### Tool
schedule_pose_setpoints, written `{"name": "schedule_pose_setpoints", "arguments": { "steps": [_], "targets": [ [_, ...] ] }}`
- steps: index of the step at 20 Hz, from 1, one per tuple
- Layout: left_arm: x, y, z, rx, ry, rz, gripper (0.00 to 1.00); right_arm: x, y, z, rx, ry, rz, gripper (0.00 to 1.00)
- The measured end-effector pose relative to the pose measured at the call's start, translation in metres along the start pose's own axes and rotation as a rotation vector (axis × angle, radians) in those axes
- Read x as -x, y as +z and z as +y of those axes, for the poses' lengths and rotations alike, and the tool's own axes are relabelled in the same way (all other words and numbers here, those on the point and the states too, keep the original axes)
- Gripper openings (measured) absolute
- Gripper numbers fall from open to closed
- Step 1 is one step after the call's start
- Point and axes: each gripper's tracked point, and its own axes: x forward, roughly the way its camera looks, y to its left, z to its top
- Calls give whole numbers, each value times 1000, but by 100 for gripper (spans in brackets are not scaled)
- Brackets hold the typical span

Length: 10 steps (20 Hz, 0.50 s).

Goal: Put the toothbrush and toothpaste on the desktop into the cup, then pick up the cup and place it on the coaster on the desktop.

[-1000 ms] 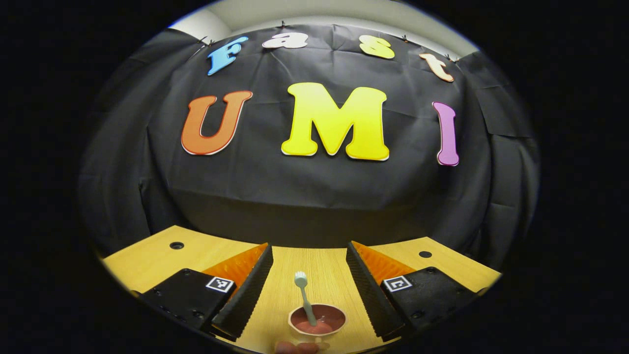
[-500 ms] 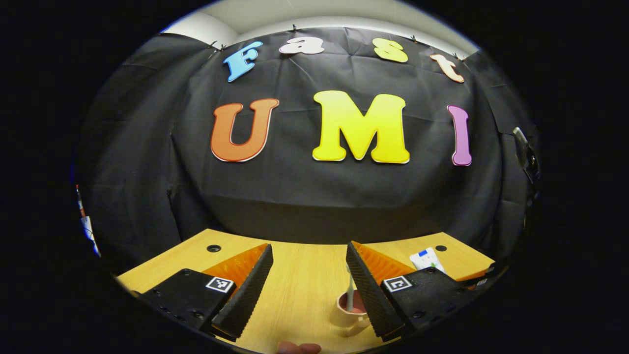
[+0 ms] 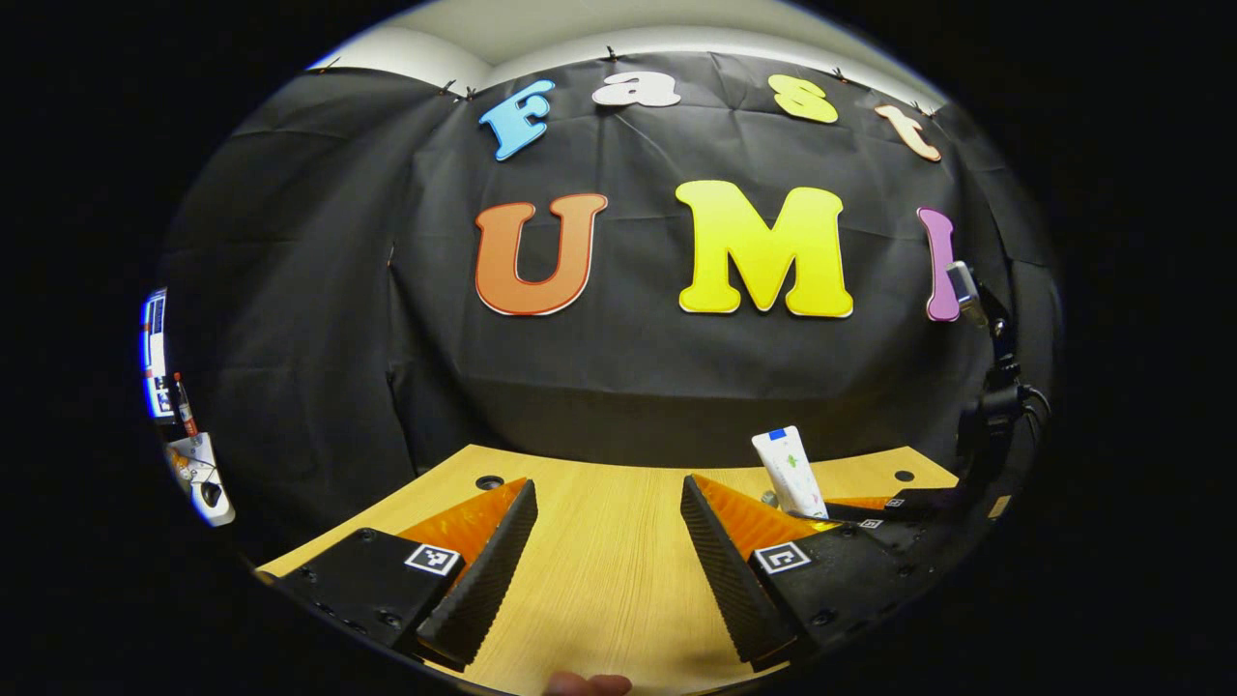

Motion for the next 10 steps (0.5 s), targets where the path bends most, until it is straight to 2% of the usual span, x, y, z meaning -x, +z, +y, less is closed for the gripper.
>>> {"name": "schedule_pose_setpoints", "arguments": {
  "steps": [10],
  "targets": [
    [1, -7, 6, 24, 24, 45, 95, -23, -4, -3, -18, 8, -15, 25]
  ]
}}
